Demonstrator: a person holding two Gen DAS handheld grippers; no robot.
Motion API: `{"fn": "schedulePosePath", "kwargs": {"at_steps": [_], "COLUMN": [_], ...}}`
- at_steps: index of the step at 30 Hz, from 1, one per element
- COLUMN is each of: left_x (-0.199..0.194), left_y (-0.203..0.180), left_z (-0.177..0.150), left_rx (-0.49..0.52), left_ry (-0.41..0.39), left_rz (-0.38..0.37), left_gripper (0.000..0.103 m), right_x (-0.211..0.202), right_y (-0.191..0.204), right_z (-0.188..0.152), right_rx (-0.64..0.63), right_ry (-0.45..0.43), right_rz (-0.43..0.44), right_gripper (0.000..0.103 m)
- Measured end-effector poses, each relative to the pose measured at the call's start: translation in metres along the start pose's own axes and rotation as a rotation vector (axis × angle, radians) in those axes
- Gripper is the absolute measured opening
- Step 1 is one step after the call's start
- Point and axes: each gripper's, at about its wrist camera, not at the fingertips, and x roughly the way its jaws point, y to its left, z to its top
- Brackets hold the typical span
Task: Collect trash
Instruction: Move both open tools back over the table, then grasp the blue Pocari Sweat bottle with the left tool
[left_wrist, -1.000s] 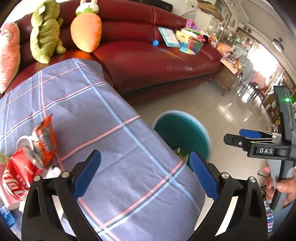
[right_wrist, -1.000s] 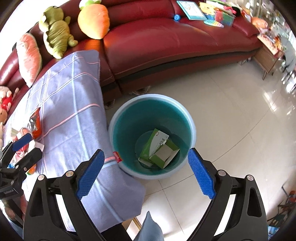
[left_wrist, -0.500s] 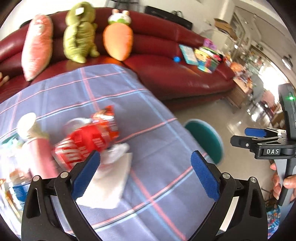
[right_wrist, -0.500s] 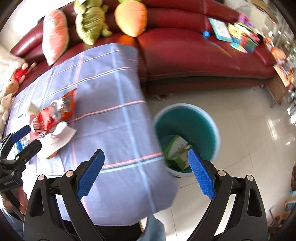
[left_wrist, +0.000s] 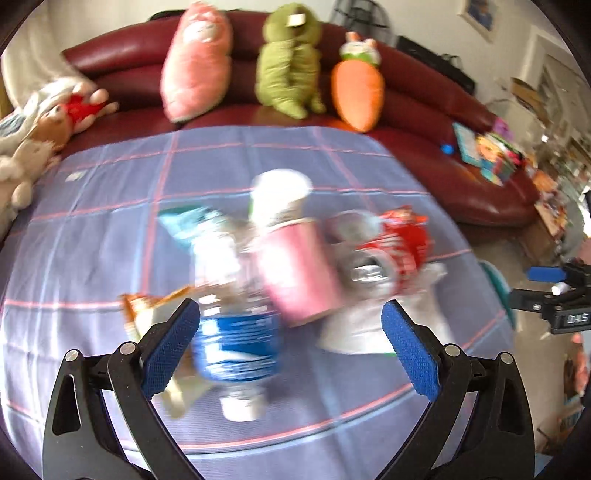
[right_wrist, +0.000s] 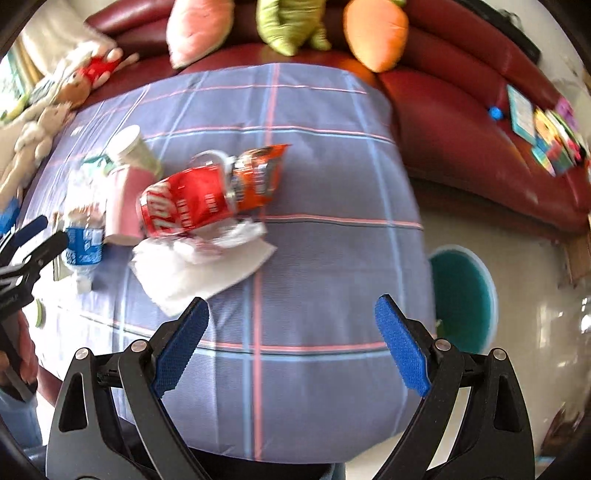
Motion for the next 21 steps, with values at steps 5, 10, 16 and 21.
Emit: {"fn": "schedulePosePath", "kwargs": {"at_steps": [5,10,16,21], "left_x": [0.011,0.027,0.048,0.054], "left_y": [0.034,0.033,0.033,0.031], "left_z": [-0.011,-0.014,-0.014,-0.012], "left_rx": [-0.060,-0.030,-0.019,-0.024], "left_ry": [0.031,0.058,0.095,0.094], "left_rz": [0.015,0.028,0.046,0.040], "left_gripper": [0.099,0.097,0.091,0.078], "right_x": [0.015,0.023,0.031,0.032], "right_y": [0.032,0.048,0.056,0.063], "right_z": [0.007,0.012,0.017,0.024], "right_rx": [-0.079,-0.128,-0.185,-0.322], "right_ry": [0.039,0.057,0.068,0.047], "right_rz": [-0.005,-0.011,-0.029,-0.076], "right_gripper": [0.088,0.088,0.088,0.088]}}
